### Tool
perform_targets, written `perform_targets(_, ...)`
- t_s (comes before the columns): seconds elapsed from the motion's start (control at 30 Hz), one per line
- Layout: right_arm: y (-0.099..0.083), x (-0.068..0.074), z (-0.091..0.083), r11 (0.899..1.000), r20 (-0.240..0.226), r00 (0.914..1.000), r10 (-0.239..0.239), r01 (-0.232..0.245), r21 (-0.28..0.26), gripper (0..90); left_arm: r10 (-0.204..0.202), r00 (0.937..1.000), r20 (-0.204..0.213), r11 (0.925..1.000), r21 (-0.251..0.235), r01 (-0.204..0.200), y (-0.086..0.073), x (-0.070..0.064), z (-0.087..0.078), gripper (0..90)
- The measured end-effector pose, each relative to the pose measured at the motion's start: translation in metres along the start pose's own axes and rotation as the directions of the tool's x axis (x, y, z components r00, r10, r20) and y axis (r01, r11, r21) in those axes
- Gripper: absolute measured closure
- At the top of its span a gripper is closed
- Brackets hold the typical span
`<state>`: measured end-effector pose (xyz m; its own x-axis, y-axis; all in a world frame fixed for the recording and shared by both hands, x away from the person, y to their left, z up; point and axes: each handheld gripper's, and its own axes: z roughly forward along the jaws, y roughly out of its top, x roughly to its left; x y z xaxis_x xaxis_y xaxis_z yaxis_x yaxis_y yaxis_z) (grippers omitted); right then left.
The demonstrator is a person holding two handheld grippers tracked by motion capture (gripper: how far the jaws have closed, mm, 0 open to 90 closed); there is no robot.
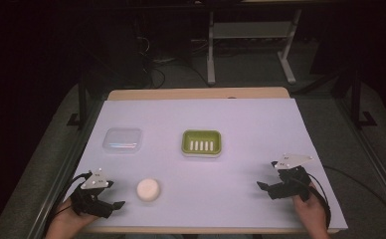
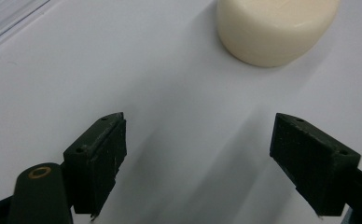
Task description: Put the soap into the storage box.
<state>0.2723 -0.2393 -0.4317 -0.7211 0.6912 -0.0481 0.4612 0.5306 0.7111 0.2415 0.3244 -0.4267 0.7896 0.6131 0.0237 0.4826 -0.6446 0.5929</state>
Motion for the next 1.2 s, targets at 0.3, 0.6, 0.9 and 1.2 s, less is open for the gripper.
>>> perform_targets(0.3, -0.001, 0.0, 0.0, 1.0, -0.011, 0.9999, 0.005, -0.005, -0.001, 13.2, 0.0, 0.9999, 0.014, 1.0, -0.002, 0.0, 0.003, -0.003, 0.001, 18.2)
perform_targets(0.6, 0.0, -0.001, 0.0, 1.0, -0.012, 0.9999, 0.003, -0.003, 0.0, 13.2, 0.036, 0.9992, 0.016, 0.9993, 0.012, -0.036, 0.011, -0.009, 0.003, 17.8)
perform_targets(0.9, 0.0, 0.0, -0.003, 1.0, -0.008, 1.0, 0.005, -0.005, -0.004, 13.2, 0.08, 0.9963, 0.03, 0.9964, 0.026, -0.081, 0.021, -0.019, 0.006, 17.6)
perform_targets(1.2, 0.001, 0.001, -0.004, 1.0, -0.01, 0.9999, -0.008, 0.008, -0.008, 13.2, 0.091, 0.9951, 0.036, 0.9956, 0.018, -0.092, 0.027, -0.024, 0.007, 16.9)
